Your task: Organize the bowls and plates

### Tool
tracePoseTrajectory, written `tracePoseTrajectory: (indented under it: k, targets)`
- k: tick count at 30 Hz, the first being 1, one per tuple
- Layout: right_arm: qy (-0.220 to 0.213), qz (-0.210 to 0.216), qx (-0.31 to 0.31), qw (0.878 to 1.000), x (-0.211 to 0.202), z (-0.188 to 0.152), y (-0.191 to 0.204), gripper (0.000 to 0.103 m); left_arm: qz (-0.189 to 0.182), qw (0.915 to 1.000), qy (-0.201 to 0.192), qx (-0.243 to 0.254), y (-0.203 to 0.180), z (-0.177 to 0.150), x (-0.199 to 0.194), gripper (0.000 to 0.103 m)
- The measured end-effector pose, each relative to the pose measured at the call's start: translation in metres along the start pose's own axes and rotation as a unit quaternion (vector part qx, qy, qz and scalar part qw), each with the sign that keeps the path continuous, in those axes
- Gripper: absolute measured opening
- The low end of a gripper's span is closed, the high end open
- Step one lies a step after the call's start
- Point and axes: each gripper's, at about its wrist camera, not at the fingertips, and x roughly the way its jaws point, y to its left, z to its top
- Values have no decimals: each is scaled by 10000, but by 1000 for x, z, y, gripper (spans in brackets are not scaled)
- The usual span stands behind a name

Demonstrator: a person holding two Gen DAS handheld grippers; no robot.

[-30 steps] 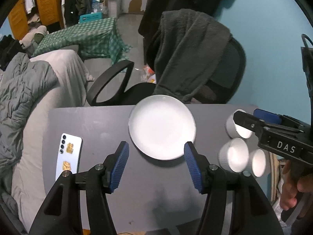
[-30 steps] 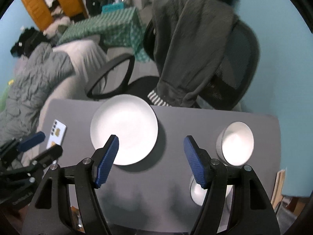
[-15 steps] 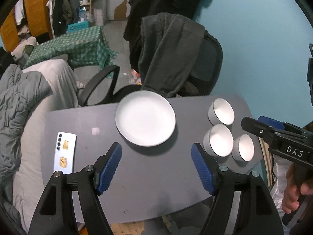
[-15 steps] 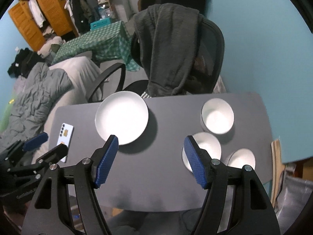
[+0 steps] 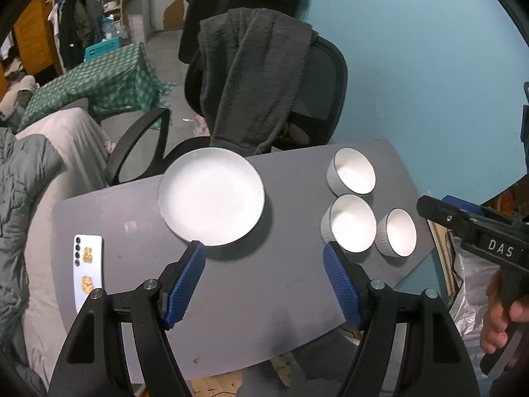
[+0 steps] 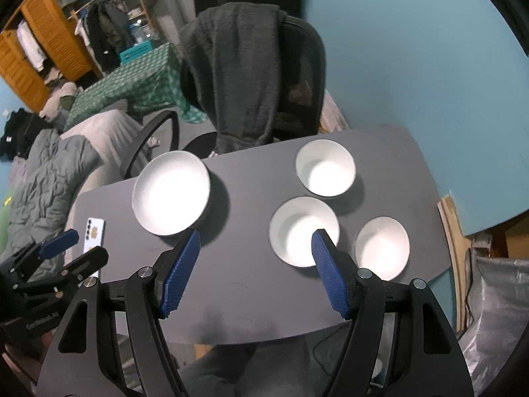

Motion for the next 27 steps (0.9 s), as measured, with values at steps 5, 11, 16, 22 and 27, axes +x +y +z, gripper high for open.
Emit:
tracePoseTrajectory:
  k: [5, 11, 16, 22, 27]
  targets:
    - [16, -90, 73, 9999, 2, 3, -17, 69, -44, 9999, 108, 111, -19, 10, 14, 75]
    - [80, -114, 155, 9998, 8, 9, -43, 69, -29, 9995, 202, 251, -43, 23, 35, 75]
    - [303, 55, 162, 9994, 29, 16, -70, 69, 78, 9991, 400, 151, -60, 32, 62, 75]
    - [560, 285, 22, 9980, 62, 26, -100, 69, 156, 9973, 719, -80, -75, 36, 101, 75]
    - [858, 471, -285, 9948, 98, 34, -118, 69, 220, 9945, 993, -242, -88, 35, 139, 75]
